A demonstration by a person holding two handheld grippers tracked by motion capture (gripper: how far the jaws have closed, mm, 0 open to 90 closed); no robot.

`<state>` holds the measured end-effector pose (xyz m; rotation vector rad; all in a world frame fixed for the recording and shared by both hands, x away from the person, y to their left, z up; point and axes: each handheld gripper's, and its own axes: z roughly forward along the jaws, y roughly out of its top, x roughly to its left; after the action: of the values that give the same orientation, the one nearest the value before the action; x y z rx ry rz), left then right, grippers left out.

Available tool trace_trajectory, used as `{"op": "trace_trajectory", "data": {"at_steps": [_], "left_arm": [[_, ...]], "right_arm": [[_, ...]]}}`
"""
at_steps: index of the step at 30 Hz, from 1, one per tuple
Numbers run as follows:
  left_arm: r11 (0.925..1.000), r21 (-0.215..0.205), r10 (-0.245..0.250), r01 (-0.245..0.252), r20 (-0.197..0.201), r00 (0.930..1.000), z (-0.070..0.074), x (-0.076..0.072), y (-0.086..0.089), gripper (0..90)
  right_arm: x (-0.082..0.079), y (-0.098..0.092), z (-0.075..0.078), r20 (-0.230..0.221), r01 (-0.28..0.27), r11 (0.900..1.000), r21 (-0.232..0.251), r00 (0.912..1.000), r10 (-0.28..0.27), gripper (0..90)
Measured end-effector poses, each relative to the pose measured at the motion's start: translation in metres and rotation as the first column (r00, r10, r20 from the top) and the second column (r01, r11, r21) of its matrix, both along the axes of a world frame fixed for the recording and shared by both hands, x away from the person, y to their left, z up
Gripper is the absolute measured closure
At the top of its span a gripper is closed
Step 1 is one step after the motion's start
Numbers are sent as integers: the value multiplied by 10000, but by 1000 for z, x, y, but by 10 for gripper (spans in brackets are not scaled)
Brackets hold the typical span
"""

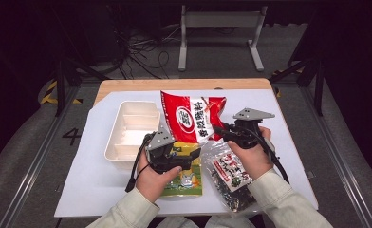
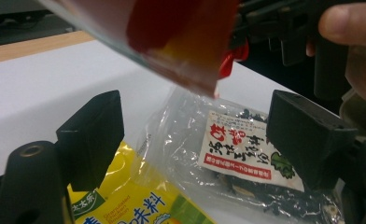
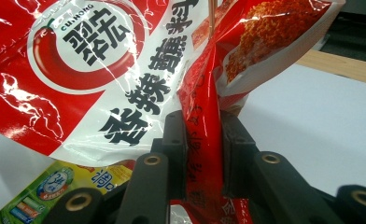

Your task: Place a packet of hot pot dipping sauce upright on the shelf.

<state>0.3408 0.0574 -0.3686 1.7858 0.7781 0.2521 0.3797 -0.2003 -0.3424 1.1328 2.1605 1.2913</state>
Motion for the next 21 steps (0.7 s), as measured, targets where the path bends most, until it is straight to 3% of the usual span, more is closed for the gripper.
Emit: {"op": "trace_trajectory", "data": {"at_steps": [3, 4, 6, 8, 11, 14, 15, 17, 21], "left_arm": [[9992, -394, -41, 28, -320, 9995, -1, 4, 2, 201], [9984, -552, -167, 131, -663, 9977, -2, 6, 3, 204], [9948, -997, -382, 204, -1804, 9829, -4, 11, 8, 202], [9951, -992, -162, -32, -1941, 9808, -8, 15, 11, 231], [9944, -897, 417, -566, -1602, 9862, -9, 15, 15, 258], [9932, -566, 975, -1020, -781, 9922, -8, 12, 14, 291], [9936, -355, 1061, -1075, -403, 9935, -8, 11, 13, 307], [9938, -508, 992, -992, -33, 9951, -8, 9, 11, 338], [9925, -553, 1106, -1087, 316, 9934, -8, 9, 12, 391]], "right_arm": [[-3, 2, -2, 106, -46, 10000, -77, 9999, 47, 746], [-3, 3, -2, 142, -87, 9999, -84, 9999, 89, 746], [-6, 5, -3, 188, -179, 9998, -123, 9997, 181, 746], [-8, 7, -4, 234, -258, 9995, -157, 9994, 261, 747], [-12, 9, -5, 294, -354, 9993, -103, 9989, 357, 747], [-15, 12, -7, 334, -424, 9991, -86, 9985, 427, 747], [-16, 12, -7, 328, -454, 9989, -64, 9984, 456, 747], [-17, 14, -8, 324, -537, 9985, -70, 9980, 539, 747], [-22, 17, -10, 454, -650, 9979, -24, 9969, 650, 747]]}}
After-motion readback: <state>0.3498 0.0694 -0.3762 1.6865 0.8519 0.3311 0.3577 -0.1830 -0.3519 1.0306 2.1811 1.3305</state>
